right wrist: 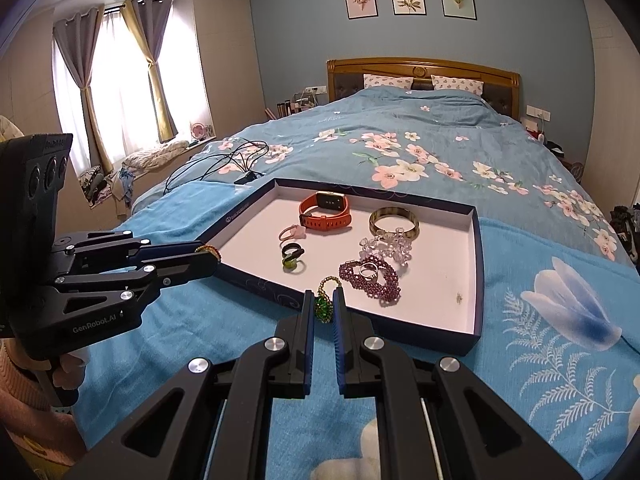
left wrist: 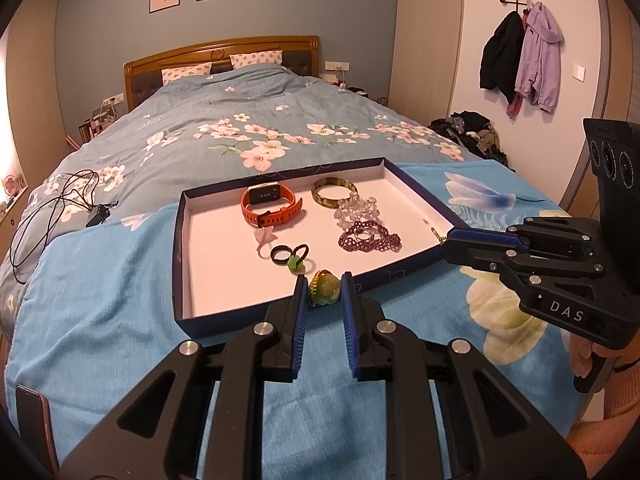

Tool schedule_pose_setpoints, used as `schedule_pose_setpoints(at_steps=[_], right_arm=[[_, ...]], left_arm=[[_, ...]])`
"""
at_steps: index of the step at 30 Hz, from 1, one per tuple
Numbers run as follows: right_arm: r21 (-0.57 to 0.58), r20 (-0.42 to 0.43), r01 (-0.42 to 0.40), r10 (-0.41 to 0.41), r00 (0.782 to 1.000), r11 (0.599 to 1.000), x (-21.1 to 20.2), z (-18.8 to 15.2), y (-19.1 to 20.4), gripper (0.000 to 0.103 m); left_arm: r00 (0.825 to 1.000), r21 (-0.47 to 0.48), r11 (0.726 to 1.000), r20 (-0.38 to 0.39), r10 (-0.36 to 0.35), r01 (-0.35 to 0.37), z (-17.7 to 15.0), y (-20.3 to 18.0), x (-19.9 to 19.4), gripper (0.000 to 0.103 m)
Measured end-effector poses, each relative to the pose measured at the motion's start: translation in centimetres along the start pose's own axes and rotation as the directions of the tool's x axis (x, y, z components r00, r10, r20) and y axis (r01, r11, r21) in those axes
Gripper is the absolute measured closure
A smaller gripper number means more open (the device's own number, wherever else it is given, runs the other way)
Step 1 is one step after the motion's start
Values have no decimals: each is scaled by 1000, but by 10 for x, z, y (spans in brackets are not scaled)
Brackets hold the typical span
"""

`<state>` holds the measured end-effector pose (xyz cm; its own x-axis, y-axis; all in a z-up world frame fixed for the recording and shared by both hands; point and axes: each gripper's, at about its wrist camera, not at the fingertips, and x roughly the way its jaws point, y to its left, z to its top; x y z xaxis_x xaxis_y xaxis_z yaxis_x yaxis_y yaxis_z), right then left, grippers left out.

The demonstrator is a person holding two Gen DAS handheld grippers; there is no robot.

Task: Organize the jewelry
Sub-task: 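Lift both held rings and move them toward the tray, then lower the yellow-green ring with the left tool while the right lowers the green-gem ring into the tray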

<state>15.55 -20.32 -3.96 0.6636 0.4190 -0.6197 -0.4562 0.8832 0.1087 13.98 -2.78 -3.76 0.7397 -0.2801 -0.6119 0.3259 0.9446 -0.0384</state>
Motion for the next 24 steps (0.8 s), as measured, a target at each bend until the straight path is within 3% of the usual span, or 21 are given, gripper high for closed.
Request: schedule_pose_setpoints(at_steps=[24], right_arm=[[-13, 11, 1, -1, 1000, 1000, 1, 11, 0, 96]], left_arm=[[1000, 10, 1000, 22, 20, -20, 11, -4, -1, 86]])
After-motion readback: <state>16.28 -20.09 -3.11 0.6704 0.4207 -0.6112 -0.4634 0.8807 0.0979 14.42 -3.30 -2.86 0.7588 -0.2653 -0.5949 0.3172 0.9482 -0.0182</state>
